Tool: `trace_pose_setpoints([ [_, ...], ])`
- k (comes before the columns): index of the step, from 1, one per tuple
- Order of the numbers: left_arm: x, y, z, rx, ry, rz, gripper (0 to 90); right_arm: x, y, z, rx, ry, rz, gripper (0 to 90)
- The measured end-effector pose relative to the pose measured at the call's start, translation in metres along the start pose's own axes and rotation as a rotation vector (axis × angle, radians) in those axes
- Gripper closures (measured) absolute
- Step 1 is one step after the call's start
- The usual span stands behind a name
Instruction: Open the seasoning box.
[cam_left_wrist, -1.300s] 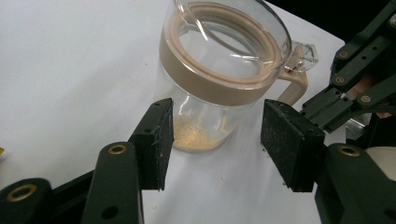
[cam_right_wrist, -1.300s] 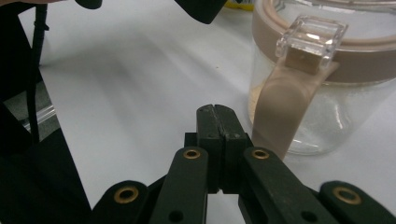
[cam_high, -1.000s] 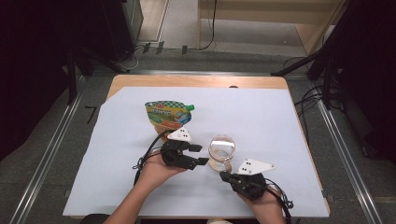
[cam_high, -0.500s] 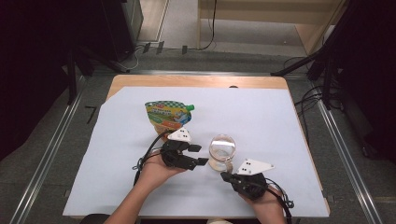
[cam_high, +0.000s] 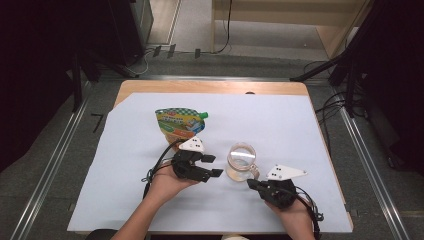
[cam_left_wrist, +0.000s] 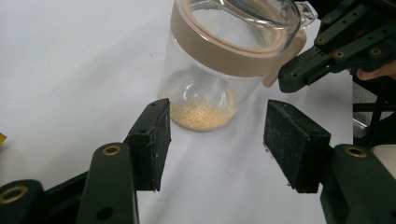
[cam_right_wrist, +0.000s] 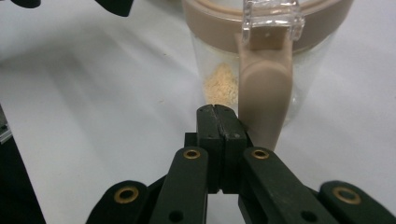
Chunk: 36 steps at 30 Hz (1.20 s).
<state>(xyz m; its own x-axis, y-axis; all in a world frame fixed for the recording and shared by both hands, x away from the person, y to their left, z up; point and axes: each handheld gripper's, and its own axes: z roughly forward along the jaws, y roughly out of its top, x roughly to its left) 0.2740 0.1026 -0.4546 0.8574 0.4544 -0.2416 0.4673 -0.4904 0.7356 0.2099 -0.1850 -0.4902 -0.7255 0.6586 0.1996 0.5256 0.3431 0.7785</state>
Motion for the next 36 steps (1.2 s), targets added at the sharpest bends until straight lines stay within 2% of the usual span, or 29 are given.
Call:
trace_pose_setpoints([
  [8, -0.001, 0.000, 0.001, 0.005, -0.009, 0.005, 42.9, -0.016, 0.000, -0.007, 0.010, -0.022, 0.035, 90.0],
  [19, -0.003, 0.000, 0.004, 0.011, -0.018, 0.012, 43.9, -0.035, 0.004, -0.009, 0.019, -0.038, 0.045, 90.0],
  [24, -0.003, 0.000, 0.005, -0.005, -0.033, 0.013, 46.5, -0.046, 0.006, -0.008, 0.021, -0.039, 0.056, 90.0],
  [28, -0.003, 0.001, 0.005, -0.007, -0.029, 0.015, 47.3, -0.053, 0.009, -0.005, 0.032, -0.043, 0.040, 90.0],
  [36, -0.006, 0.002, 0.012, -0.005, -0.059, 0.029, 45.2, -0.072, 0.013, -0.001, 0.037, -0.038, 0.034, 90.0],
])
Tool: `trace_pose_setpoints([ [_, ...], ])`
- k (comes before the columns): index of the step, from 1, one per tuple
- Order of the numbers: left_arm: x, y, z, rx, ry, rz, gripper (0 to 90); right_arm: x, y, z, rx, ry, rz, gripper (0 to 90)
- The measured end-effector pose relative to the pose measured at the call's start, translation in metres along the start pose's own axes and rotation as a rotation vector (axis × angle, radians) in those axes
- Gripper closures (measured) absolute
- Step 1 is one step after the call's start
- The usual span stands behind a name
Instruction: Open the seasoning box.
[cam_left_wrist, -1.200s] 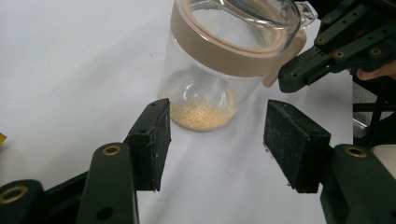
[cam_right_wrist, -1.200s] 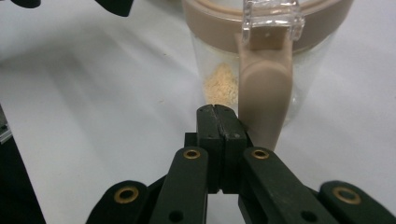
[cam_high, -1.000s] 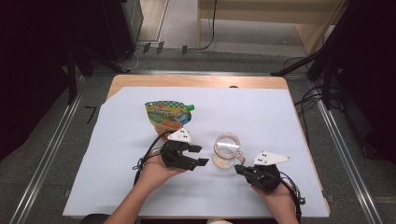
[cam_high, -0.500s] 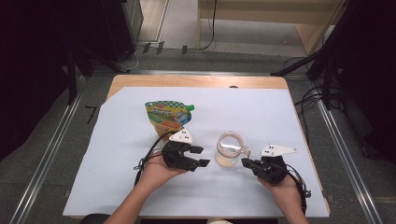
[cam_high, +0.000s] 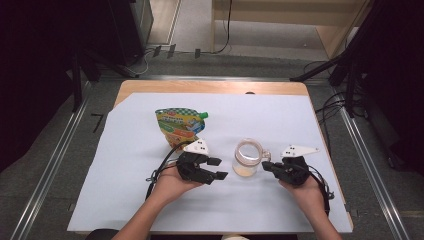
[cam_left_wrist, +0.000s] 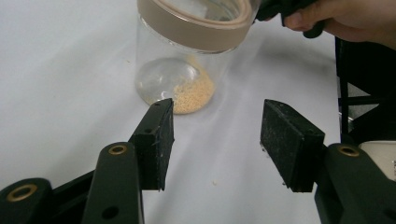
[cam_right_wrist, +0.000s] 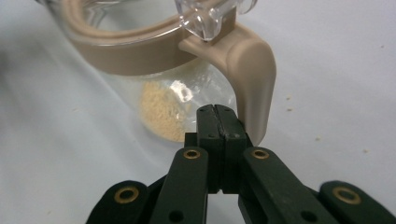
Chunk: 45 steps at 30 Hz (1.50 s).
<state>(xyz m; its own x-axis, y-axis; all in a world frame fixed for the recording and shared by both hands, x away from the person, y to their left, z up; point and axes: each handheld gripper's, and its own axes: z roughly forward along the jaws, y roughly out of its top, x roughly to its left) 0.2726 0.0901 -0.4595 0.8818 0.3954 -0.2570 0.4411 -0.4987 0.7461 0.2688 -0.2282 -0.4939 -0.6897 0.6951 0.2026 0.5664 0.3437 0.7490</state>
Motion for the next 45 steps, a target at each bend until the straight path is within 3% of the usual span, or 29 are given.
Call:
trace_pose_setpoints([
  [3, -0.001, 0.002, 0.003, 0.006, -0.014, -0.006, 43.6, -0.007, 0.003, 0.004, 0.009, 0.000, -0.001, 90.0],
  [9, -0.001, 0.006, 0.008, 0.024, 0.005, 0.033, 38.6, -0.016, 0.008, 0.008, 0.014, 0.001, -0.006, 90.0],
  [13, 0.001, 0.008, 0.012, 0.028, -0.019, 0.012, 36.9, -0.018, 0.007, 0.008, 0.028, -0.008, -0.001, 90.0],
  [17, 0.003, 0.014, 0.011, 0.041, -0.055, -0.018, 27.4, -0.021, 0.008, -0.003, 0.001, 0.031, 0.048, 90.0],
  [20, -0.001, 0.017, 0.011, 0.062, -0.052, 0.025, 18.9, -0.021, 0.008, -0.017, -0.029, 0.010, 0.056, 90.0],
  [23, 0.000, 0.022, 0.015, 0.060, -0.070, 0.020, 18.2, -0.025, 0.006, -0.022, -0.040, -0.010, 0.086, 90.0],
  [29, 0.005, 0.038, 0.026, 0.070, -0.031, 0.056, 16.0, -0.031, 0.007, -0.016, -0.041, -0.029, 0.104, 90.0],
  [34, 0.010, 0.045, 0.036, 0.097, -0.014, 0.071, 14.1, -0.030, 0.008, -0.012, -0.040, -0.038, 0.105, 90.0],
  [39, 0.014, 0.050, 0.039, 0.093, 0.014, 0.071, 14.4, -0.030, 0.008, -0.011, -0.042, -0.039, 0.106, 90.0],
  [45, 0.011, 0.057, 0.044, 0.106, 0.014, 0.098, 14.5, -0.031, 0.009, -0.010, -0.044, -0.034, 0.112, 90.0],
])
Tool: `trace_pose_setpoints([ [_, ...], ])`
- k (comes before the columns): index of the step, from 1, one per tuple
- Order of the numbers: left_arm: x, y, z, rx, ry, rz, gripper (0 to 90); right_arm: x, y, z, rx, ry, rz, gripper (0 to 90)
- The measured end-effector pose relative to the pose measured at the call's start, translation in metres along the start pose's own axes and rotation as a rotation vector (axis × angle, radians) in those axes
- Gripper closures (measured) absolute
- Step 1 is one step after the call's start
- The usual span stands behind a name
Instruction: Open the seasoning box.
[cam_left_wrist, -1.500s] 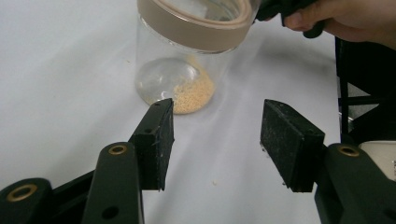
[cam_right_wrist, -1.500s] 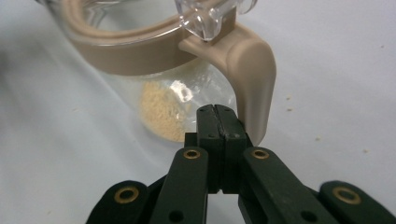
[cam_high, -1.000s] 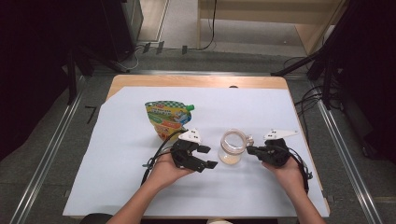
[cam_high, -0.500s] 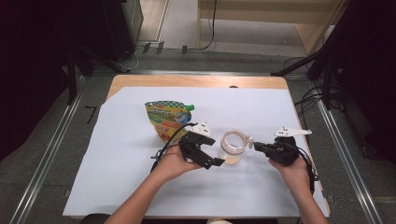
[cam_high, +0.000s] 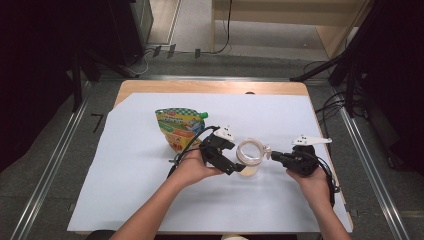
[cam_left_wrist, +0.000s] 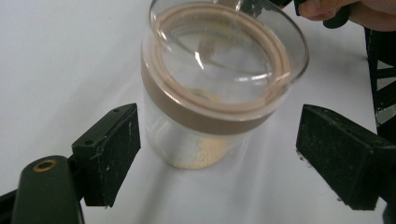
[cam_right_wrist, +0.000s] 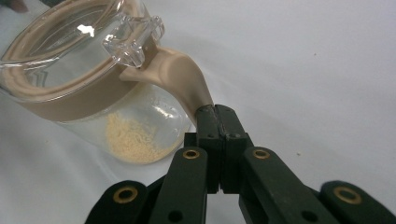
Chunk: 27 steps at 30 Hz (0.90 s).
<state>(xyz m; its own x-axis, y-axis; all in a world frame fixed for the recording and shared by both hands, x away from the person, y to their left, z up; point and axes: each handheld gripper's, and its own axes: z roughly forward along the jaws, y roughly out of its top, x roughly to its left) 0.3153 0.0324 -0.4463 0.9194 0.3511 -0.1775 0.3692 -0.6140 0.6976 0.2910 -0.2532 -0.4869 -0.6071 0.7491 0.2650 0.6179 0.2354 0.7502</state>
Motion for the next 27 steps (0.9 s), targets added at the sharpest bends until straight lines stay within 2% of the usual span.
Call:
trace_pose_setpoints([
  [6, -0.001, 0.008, 0.005, 0.003, 0.015, 0.040, 16.8, 0.000, 0.001, -0.001, 0.001, -0.003, -0.008, 90.0],
  [9, -0.001, 0.009, 0.009, 0.003, 0.014, 0.045, 16.9, 0.000, 0.001, 0.000, 0.002, -0.004, -0.007, 90.0],
  [15, -0.003, 0.011, 0.013, 0.000, 0.029, 0.060, 14.9, 0.000, 0.001, 0.001, 0.006, -0.010, -0.007, 90.0],
  [19, -0.004, 0.012, 0.015, -0.013, 0.046, 0.089, 13.4, 0.001, 0.001, 0.002, 0.009, -0.012, -0.005, 90.0],
  [27, -0.005, 0.015, 0.017, -0.019, 0.046, 0.075, 12.5, 0.001, 0.001, 0.002, 0.010, -0.017, -0.007, 90.0],
])
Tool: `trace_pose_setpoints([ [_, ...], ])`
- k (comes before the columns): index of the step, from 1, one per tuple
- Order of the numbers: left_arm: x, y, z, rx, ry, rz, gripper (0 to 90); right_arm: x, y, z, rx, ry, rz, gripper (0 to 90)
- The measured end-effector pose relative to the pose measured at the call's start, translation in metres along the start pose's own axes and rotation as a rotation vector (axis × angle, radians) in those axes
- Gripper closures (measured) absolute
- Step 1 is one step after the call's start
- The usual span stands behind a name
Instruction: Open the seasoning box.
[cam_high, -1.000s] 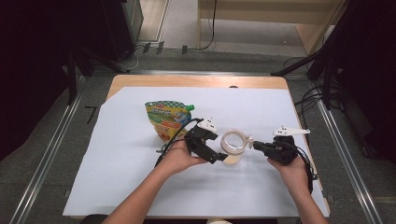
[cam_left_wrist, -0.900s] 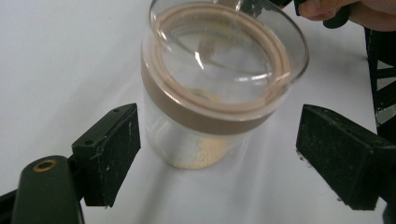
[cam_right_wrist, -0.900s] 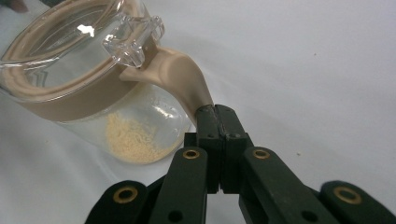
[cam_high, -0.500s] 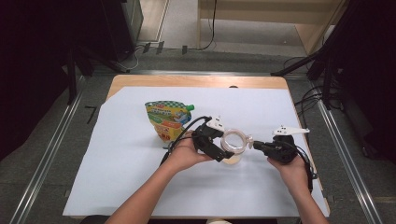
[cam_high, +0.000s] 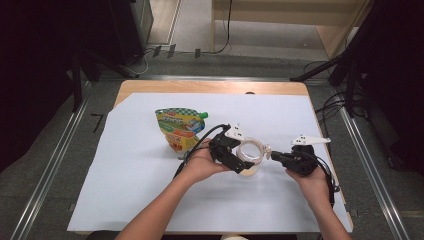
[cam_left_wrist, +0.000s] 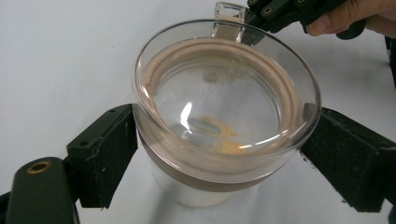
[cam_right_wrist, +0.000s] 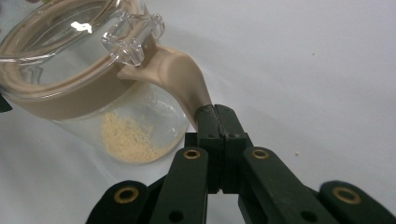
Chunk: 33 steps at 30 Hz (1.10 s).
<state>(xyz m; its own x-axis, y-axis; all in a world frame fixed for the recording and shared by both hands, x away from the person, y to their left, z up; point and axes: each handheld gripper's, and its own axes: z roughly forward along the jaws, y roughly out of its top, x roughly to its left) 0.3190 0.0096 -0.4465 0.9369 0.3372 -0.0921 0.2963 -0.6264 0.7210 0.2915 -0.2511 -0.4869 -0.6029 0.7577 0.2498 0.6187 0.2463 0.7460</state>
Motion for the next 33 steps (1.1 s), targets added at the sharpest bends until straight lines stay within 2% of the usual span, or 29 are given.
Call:
trace_pose_setpoints([
  [13, -0.003, 0.004, -0.003, 0.012, 0.018, 0.016, 13.4, 0.001, 0.000, 0.000, 0.001, -0.003, 0.001, 90.0],
  [28, -0.003, 0.011, -0.009, 0.001, 0.011, 0.015, 13.8, 0.001, 0.000, 0.000, 0.004, -0.003, -0.001, 90.0],
  [33, -0.003, 0.015, -0.011, 0.015, 0.013, 0.023, 14.1, 0.001, 0.000, 0.000, 0.001, -0.003, -0.003, 90.0],
])
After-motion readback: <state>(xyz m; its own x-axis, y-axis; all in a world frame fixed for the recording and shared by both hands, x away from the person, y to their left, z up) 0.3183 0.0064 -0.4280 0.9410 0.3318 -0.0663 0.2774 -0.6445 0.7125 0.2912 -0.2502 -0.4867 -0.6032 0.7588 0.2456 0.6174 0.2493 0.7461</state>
